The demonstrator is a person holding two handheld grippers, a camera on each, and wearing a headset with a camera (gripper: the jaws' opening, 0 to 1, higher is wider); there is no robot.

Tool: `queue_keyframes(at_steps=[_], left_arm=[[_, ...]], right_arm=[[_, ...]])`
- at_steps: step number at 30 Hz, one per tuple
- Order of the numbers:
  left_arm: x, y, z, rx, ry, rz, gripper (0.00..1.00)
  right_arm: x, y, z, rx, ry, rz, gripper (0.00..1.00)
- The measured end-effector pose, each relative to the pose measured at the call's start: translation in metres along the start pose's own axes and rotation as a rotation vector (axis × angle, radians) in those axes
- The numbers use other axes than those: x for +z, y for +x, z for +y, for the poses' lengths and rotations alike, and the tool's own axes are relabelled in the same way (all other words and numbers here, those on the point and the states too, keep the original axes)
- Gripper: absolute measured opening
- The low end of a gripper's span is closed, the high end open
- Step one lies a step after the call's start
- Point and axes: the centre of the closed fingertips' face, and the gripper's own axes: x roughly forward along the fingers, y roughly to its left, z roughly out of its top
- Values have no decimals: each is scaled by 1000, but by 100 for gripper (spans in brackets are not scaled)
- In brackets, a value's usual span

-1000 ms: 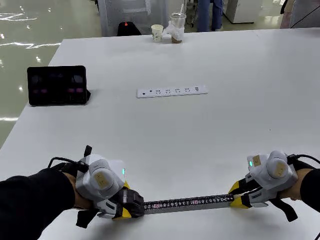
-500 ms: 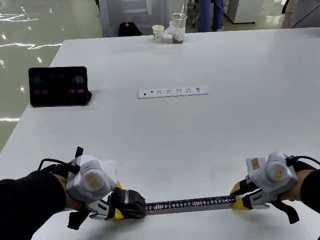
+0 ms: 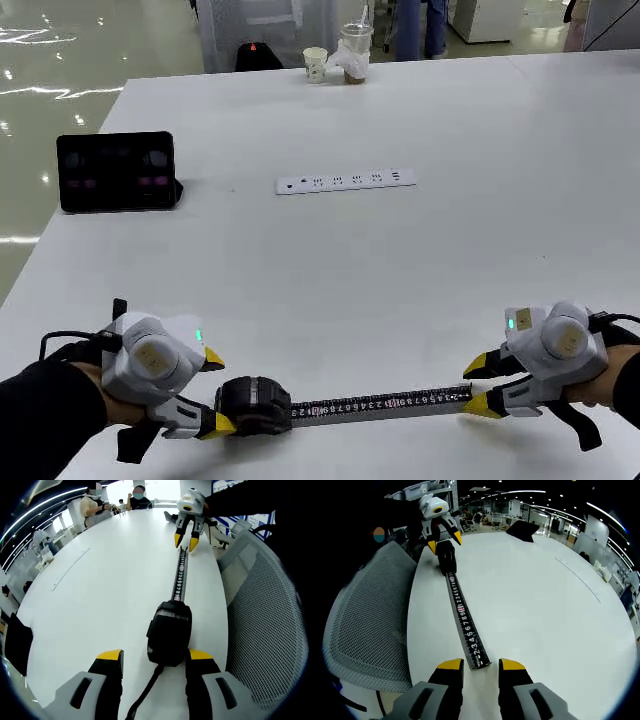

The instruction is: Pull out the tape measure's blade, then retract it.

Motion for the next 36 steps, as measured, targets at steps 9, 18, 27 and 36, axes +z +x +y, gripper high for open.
queue_keyframes(at_steps=[9, 18, 27, 36], left_arm=[[-21, -12, 2, 81, -126, -47, 55], [-39, -20, -6, 130, -216, -72, 62], [-47, -36, 0, 204, -351, -150, 68], [-59, -44, -5, 236, -431, -177, 76]], right_arm=[[-6, -17, -2, -107, 113, -66, 40], [-18, -28, 4, -175, 184, -95, 52], [-24, -47, 13, -239, 229, -140, 62], [-34, -60, 16, -291, 258, -139, 71]])
